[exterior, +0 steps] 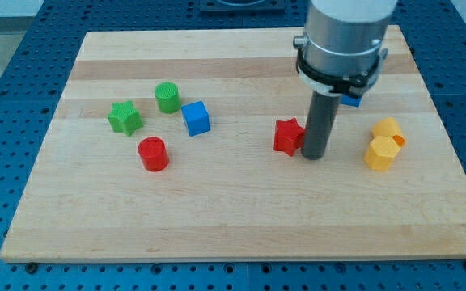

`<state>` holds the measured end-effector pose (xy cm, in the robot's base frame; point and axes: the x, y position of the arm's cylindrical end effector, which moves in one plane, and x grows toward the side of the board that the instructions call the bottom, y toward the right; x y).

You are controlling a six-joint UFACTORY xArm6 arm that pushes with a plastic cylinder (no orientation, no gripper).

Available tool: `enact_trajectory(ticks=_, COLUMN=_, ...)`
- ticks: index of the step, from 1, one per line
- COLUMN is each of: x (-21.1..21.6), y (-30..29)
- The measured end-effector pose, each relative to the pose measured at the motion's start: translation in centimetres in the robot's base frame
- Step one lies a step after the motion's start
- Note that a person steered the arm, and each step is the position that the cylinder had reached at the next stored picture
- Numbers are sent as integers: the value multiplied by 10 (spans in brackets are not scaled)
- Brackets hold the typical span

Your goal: Point at the blue triangle

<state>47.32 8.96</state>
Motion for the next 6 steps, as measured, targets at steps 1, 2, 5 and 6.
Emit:
enact_trajectory(ticks=1, x=-8, y=-54)
enact_trajectory(ticks=2, x=-12, y=-18)
enact_trajectory(ticks=5, x=-67, y=58)
enact_trajectory(ticks=6, x=-66, y=100)
